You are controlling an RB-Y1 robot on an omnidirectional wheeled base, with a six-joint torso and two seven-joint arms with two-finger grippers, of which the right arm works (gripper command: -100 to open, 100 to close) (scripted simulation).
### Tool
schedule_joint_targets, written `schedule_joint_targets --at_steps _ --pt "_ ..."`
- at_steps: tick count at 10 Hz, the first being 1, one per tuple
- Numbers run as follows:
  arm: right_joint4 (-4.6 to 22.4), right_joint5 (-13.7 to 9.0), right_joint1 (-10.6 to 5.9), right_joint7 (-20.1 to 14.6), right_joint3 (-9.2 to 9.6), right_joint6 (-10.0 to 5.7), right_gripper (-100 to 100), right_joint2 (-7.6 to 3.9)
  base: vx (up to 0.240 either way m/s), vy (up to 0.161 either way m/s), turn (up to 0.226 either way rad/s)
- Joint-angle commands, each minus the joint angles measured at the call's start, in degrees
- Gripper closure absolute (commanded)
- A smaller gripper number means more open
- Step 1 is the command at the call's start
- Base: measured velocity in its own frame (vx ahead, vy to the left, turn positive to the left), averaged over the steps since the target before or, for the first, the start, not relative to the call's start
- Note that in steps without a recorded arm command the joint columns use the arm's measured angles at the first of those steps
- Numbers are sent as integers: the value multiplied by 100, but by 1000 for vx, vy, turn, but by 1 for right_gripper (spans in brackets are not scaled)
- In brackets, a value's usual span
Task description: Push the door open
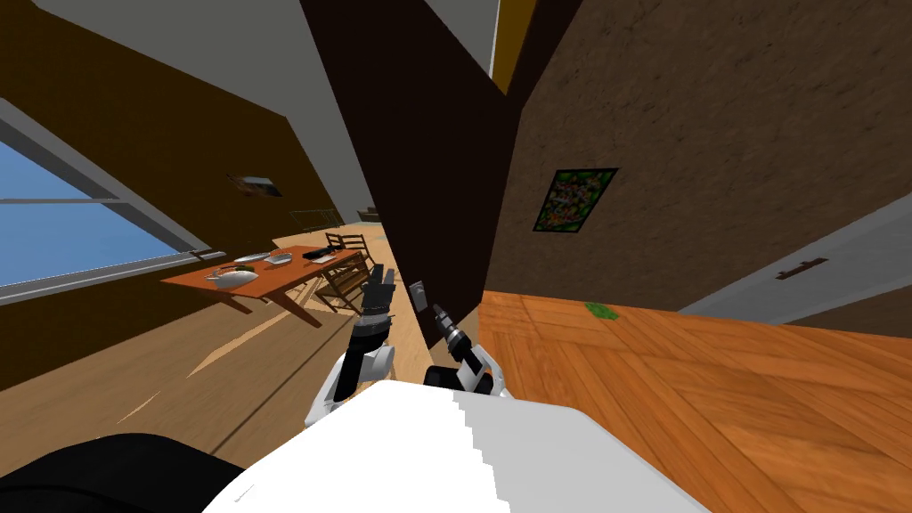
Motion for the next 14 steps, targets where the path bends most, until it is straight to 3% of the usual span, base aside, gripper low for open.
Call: schedule_joint_targets --at_steps 1,2,4,6,9,10,11,14 --pt "0 0 0 0 0 0 -100 0 -61 -73 -39" --pt "31 19 13 40 7 -9 -100 -81 74 71 10" --pt "69 38 19 81 4 -22 -100 -89 157 154 -11" --pt "125 64 28 141 1 -41 -100 3 190 199 -6" --pt "195 97 39 216 -4 -65 -100 329 159 201 -6" --pt "199 93 39 207 -4 -76 -100 269 55 80 -8" --pt "199 93 39 207 -4 -76 100 269 -3 -8 -3" --pt "199 93 39 207 -4 -76 100 269 -19 -26 6"
